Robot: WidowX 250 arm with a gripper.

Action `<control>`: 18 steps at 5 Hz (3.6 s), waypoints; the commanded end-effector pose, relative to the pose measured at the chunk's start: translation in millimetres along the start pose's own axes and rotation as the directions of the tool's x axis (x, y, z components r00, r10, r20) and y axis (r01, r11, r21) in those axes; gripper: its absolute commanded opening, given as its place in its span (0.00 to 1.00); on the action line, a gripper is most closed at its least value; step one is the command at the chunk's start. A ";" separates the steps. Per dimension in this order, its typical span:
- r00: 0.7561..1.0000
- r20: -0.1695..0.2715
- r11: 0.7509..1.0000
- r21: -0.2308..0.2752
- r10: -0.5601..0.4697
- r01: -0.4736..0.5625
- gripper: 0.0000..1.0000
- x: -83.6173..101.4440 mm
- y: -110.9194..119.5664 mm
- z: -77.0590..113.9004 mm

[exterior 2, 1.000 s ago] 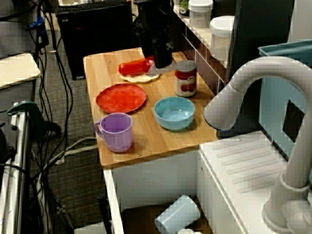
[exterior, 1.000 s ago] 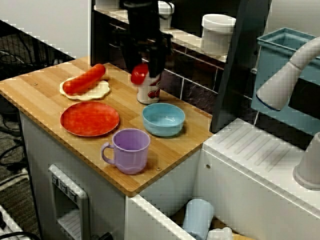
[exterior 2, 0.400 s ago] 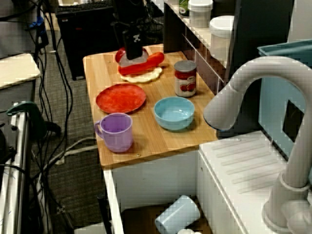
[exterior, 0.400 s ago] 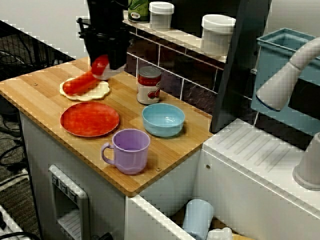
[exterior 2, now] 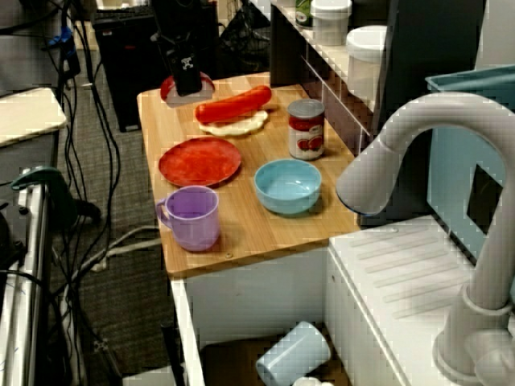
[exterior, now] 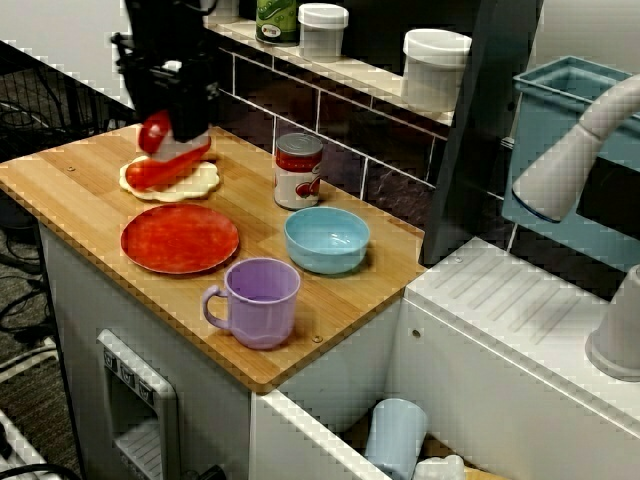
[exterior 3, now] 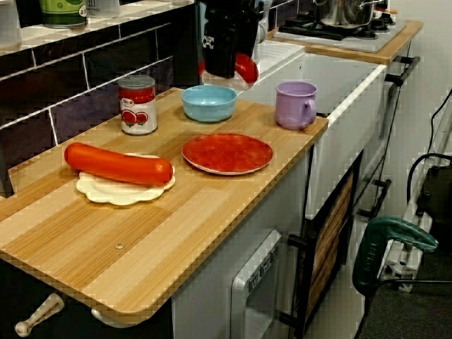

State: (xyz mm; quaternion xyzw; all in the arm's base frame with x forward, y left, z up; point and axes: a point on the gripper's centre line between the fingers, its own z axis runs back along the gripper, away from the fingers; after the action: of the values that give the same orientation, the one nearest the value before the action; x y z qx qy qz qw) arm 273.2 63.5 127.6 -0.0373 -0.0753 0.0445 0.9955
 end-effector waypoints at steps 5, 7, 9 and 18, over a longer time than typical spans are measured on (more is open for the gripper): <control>0.998 0.060 0.994 0.113 -0.002 -0.004 0.00 -9.7 5.7 -59.8; 0.998 0.056 0.991 0.137 -0.008 0.001 0.69 -6.8 5.2 -65.3; 0.999 0.033 0.991 0.128 -0.033 0.029 1.00 -0.2 7.4 -60.5; 0.980 0.041 0.969 0.161 -0.196 0.187 1.00 -15.4 -49.2 -75.6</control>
State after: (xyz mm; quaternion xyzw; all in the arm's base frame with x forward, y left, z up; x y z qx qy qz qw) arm 272.7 -3.7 44.6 0.0483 -0.0829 -0.0435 0.9944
